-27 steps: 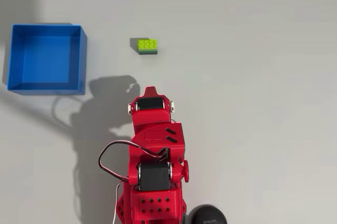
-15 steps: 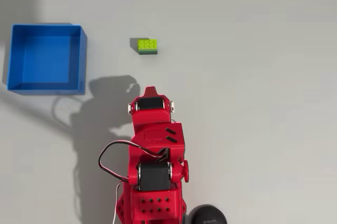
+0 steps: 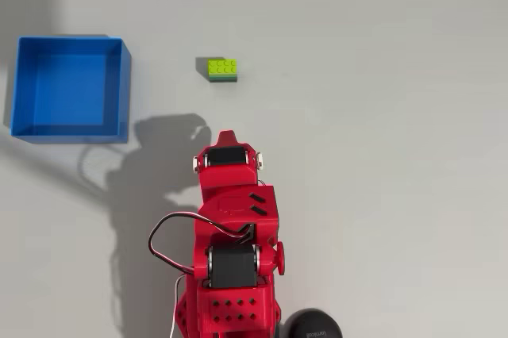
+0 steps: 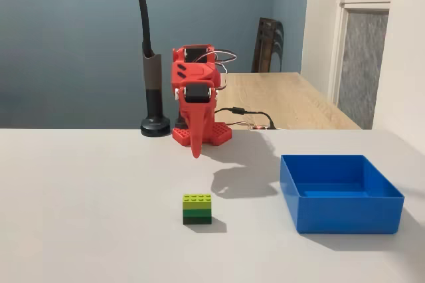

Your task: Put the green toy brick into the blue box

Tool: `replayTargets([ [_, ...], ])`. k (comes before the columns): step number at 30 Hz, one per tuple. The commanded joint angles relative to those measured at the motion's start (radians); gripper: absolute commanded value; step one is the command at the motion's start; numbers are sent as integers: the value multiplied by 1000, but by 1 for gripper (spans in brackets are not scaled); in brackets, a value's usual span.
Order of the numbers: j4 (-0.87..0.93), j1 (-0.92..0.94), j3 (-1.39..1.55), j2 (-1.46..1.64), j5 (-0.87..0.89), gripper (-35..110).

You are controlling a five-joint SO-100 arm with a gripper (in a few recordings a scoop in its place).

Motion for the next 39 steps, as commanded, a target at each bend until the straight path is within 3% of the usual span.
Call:
replayTargets([
  [1,18,6,-5,20,-8,0],
  [24,-11,6,-17,20,-5,0],
  [39,-8,-3,-207,-77,-5,0],
])
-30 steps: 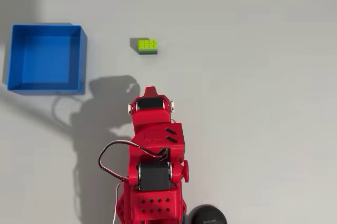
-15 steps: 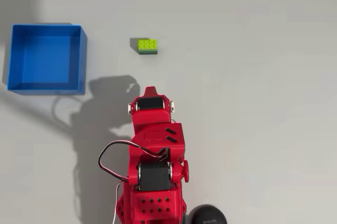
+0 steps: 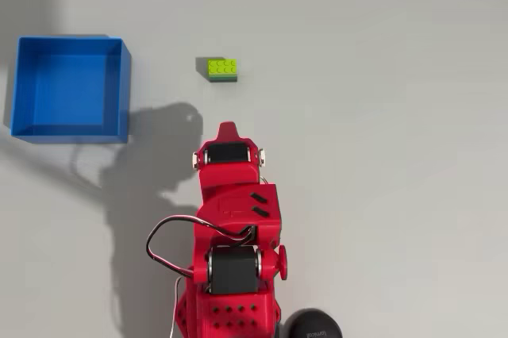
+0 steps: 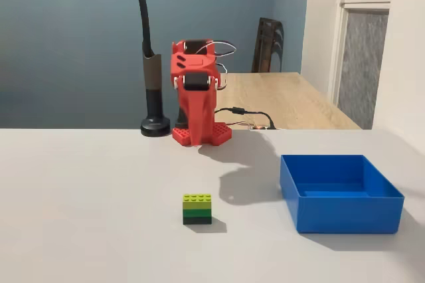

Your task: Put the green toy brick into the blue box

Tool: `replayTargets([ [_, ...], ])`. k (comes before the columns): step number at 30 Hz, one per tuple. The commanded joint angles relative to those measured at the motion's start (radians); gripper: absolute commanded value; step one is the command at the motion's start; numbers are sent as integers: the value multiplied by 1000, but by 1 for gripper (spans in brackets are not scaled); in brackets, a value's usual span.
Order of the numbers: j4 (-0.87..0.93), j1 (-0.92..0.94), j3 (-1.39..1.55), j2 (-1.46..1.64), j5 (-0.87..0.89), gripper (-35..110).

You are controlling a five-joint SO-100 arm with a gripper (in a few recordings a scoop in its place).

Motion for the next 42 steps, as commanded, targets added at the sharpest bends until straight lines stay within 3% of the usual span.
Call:
replayTargets([
  [1,-8,-3,-129,-103,-9,0],
  [12,43,0,-515,-595,25,0],
  [18,209,0,-813,-861,5,19],
  [26,364,23,-1124,-1195,-6,25],
  [42,448,98,-1359,-1651,-44,25],
])
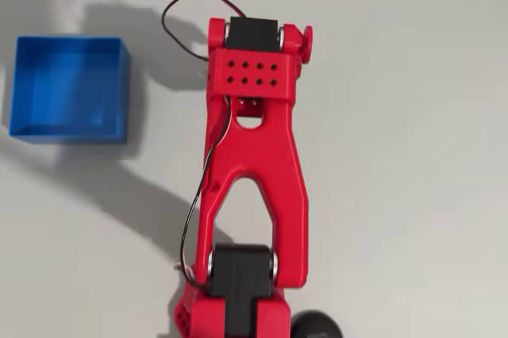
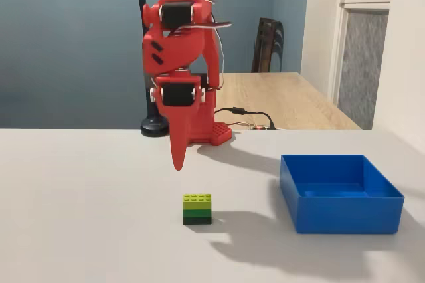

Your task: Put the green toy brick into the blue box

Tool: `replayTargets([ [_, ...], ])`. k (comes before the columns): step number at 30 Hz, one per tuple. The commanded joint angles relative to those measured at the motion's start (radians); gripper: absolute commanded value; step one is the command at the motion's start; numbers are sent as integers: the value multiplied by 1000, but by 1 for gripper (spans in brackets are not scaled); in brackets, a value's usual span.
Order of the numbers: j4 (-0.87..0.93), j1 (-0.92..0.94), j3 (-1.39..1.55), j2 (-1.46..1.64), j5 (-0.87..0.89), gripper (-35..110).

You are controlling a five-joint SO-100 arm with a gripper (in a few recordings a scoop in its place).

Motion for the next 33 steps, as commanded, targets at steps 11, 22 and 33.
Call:
replayTargets([
  [11,9,3,-255,-229,-32,25],
  [22,9,-35,-362,-394,-31,21],
  [33,-8,-94,-396,-483,5,19],
])
